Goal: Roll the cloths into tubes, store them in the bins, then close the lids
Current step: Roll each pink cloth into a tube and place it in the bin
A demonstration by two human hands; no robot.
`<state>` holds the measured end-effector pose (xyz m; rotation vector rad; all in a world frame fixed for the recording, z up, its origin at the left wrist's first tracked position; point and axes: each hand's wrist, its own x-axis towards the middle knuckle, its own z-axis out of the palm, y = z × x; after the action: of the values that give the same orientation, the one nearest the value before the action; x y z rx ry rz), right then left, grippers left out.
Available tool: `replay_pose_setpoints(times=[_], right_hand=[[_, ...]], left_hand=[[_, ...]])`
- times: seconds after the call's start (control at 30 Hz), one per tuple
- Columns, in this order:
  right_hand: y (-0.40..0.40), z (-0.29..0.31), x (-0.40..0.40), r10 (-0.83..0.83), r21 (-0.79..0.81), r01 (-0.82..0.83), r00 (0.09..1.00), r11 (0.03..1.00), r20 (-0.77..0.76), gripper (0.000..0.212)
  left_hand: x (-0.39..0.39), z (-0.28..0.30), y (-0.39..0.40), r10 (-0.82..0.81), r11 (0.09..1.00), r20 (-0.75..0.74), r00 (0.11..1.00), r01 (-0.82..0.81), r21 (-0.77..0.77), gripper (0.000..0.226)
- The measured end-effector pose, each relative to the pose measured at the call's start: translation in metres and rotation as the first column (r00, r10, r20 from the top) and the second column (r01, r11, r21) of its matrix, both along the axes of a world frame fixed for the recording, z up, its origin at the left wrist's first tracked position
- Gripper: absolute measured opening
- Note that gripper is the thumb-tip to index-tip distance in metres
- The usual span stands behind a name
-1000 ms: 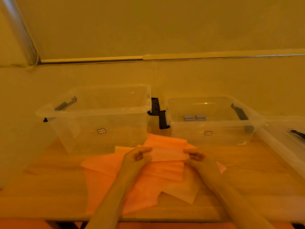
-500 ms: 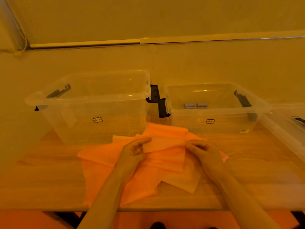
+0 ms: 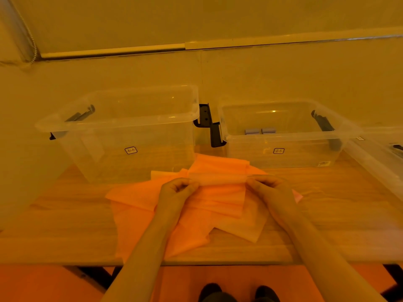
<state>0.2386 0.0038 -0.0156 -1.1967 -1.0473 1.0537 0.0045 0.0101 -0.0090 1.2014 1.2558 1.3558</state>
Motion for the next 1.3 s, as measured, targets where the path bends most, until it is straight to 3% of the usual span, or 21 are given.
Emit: replay_pose_setpoints(times=[0.47, 0.6, 0.9, 1.17, 1.3], right_hand=[[-0.0006, 0.003, -0.0027, -0.023, -0.043, 0.014, 0.979, 0.999, -0.204, 0.012], [-0.0011, 0.0054, -0.0039, -0.011, -0.026, 0.003, 0.958, 1.0, -0.286, 0.019], [0.0, -0.0009, -0.0023, 0.005, -0.019, -0.007, 0.99, 1.0, -0.139, 0.015], [-0.0032, 0.0005, -0.0033, 0.022, -0.042, -0.025, 0.997, 0.999, -0.071, 0.025], [-0.002, -0.0012, -0.0031, 0.002, -0.026, -0.004, 0.997, 1.0, -0.071, 0.019]], left_hand=[[-0.0015, -0.0028, 0.0016, 0.048, 0.999, 0.035, 0.998, -0.048, 0.007, 0.009], [-0.0008, -0.0015, 0.0026, 0.052, 0.998, 0.103, 0.993, -0.053, 0.013, 0.018], [-0.0008, -0.002, 0.0008, 0.021, 0.999, 0.088, 0.996, -0.024, 0.038, 0.017], [-0.0015, -0.0036, 0.001, 0.01, 1.0, 0.081, 0.997, -0.009, -0.015, 0.04], [-0.0018, -0.0027, 0.0001, 0.009, 1.0, 0.067, 0.998, -0.008, -0.008, 0.031]])
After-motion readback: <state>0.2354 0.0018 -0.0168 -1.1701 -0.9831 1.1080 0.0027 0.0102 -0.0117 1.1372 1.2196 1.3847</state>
